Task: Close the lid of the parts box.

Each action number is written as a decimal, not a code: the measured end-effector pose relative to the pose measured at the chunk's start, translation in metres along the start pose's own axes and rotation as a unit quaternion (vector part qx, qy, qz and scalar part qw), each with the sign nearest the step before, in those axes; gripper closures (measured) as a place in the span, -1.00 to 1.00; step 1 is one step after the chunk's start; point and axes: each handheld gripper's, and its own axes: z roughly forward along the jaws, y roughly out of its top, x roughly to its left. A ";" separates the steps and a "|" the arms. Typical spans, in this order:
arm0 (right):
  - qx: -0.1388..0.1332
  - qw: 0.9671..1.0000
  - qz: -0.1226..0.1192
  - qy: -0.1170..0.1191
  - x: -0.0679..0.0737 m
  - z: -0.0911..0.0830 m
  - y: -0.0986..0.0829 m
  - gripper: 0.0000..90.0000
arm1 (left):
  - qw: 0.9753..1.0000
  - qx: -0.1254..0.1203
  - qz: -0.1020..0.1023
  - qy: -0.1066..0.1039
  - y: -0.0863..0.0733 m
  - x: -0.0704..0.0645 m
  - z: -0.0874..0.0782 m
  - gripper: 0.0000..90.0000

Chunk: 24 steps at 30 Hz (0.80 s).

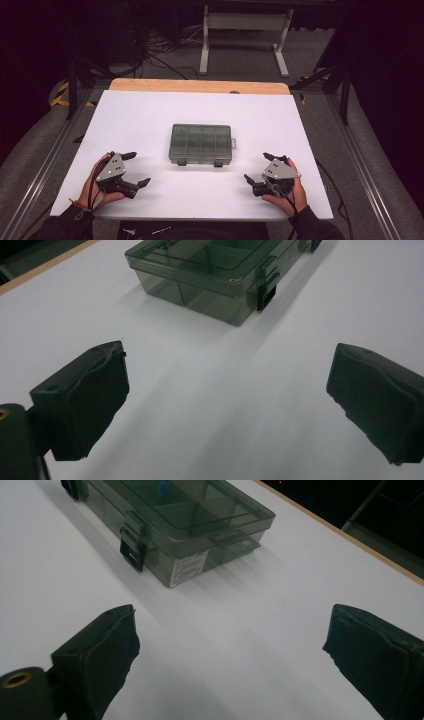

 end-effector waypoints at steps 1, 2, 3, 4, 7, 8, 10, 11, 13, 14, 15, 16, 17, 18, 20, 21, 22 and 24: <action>-0.001 1.000 0.000 0.002 0.001 0.000 0.001 -0.84 | 1.000 -0.002 -0.001 -0.001 0.000 0.000 0.000 -0.91; -0.001 1.000 -0.002 0.002 0.001 0.000 0.001 -0.84 | 1.000 -0.001 0.001 -0.001 0.000 0.000 0.001 -0.91; -0.002 1.000 -0.003 0.002 0.002 0.000 0.002 -0.84 | 1.000 -0.001 0.002 0.000 0.000 0.000 0.001 -0.91; -0.002 1.000 -0.003 0.003 0.002 0.001 0.002 -0.84 | 1.000 -0.001 0.002 0.000 0.001 0.000 0.002 -0.91; 0.003 1.000 -0.004 0.005 0.001 0.003 0.001 -0.84 | 1.000 0.000 0.002 -0.002 0.001 0.000 0.003 -0.91; 0.003 1.000 -0.002 0.005 0.001 0.003 0.001 -0.84 | 1.000 0.001 0.003 -0.003 0.002 0.000 0.004 -0.91; 0.001 1.000 0.000 0.005 0.001 0.002 0.001 -0.84 | 1.000 0.003 0.002 -0.003 0.002 0.000 0.005 -0.91; 0.001 1.000 -0.001 0.005 0.001 0.002 0.000 -0.85 | 1.000 0.003 0.003 -0.003 0.002 0.000 0.006 -0.91; -0.001 1.000 0.001 0.004 0.001 0.001 0.000 -0.85 | 1.000 0.004 0.004 -0.003 0.003 0.000 0.007 -0.91; -0.002 1.000 0.000 0.003 0.001 0.001 0.000 -0.85 | 1.000 0.004 0.005 -0.003 0.003 0.000 0.007 -0.91; -0.003 1.000 0.002 0.002 0.001 0.000 0.000 -0.85 | 1.000 0.004 0.006 -0.002 0.003 0.000 0.008 -0.91; -0.004 1.000 0.002 0.002 0.001 -0.001 0.000 -0.85 | 1.000 0.006 0.007 -0.002 0.004 0.001 0.008 -0.91; -0.005 1.000 0.001 0.001 0.001 -0.001 0.000 -0.85 | 1.000 0.009 0.009 -0.005 0.004 0.001 0.009 -0.91; -0.005 1.000 0.001 0.000 0.001 -0.002 0.000 -0.85 | 1.000 0.009 0.009 -0.005 0.004 0.001 0.009 -0.91; -0.006 1.000 0.002 -0.001 0.001 -0.002 0.000 -0.85 | 1.000 0.010 0.010 -0.005 0.004 0.001 0.012 -0.91; -0.006 1.000 0.002 -0.002 0.001 -0.002 0.000 -0.85 | 1.000 0.013 0.012 -0.006 0.004 0.001 0.012 -0.91; -0.005 1.000 0.002 -0.002 0.001 -0.002 0.000 -0.85 | 1.000 0.013 0.009 -0.006 0.004 0.000 0.012 -0.91; -0.004 1.000 0.003 -0.001 0.001 -0.001 0.000 -0.85 | 1.000 0.012 0.009 -0.006 0.003 0.001 0.011 -0.91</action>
